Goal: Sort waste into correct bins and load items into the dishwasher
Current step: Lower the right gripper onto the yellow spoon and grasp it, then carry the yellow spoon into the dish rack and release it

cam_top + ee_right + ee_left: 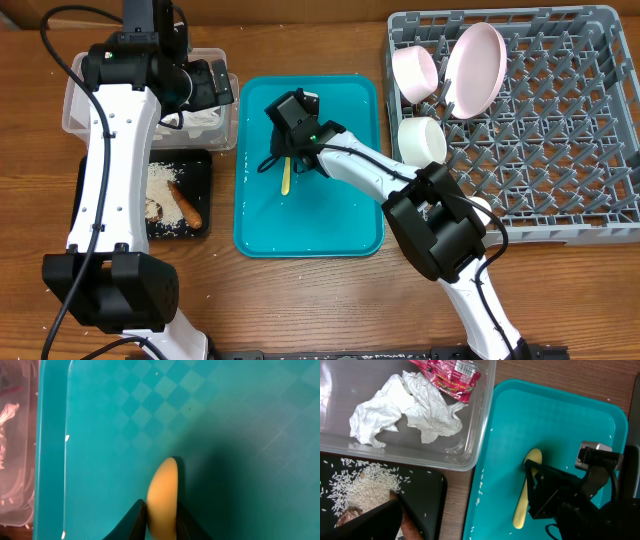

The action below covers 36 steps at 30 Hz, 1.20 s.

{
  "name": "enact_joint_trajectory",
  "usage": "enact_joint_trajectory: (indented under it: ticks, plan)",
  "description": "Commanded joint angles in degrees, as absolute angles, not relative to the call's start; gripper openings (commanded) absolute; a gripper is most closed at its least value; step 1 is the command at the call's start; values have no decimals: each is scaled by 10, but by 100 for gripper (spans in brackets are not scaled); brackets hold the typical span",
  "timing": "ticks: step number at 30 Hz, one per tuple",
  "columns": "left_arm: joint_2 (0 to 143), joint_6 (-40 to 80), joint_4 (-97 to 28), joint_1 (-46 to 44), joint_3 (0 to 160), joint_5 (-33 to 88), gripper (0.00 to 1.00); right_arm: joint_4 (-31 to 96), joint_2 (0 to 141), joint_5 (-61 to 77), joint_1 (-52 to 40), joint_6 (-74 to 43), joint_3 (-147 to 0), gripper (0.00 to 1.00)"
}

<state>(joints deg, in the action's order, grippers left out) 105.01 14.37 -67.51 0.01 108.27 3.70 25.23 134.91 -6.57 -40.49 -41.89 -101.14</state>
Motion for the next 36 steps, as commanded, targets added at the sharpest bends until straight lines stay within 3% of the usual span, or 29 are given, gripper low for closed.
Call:
enact_joint_trajectory:
  ticks: [1, 9, 22, 27, 31, 36]
  plan:
    - [1042, 128, -673, 2, 1088, 41, 100, 270, 1377, -47, -405, -420, -1009, 17]
    - [1042, 128, -673, 2, 1088, 41, 100, 370, 1374, 13, -386, -419, -1036, 4]
    - [1042, 128, -673, 2, 1088, 41, 100, 758, 1287, 31, -305, -326, -1350, 4]
    - [1042, 128, -673, 2, 1088, 41, 100, 866, 1203, -43, -239, -396, -1383, 4]
    - [1042, 128, -673, 2, 1088, 41, 100, 971, 1169, -193, -152, -574, -1378, 4]
    - [1042, 128, -673, 2, 1088, 41, 100, 971, 1168, -217, -67, -615, -1327, 4]
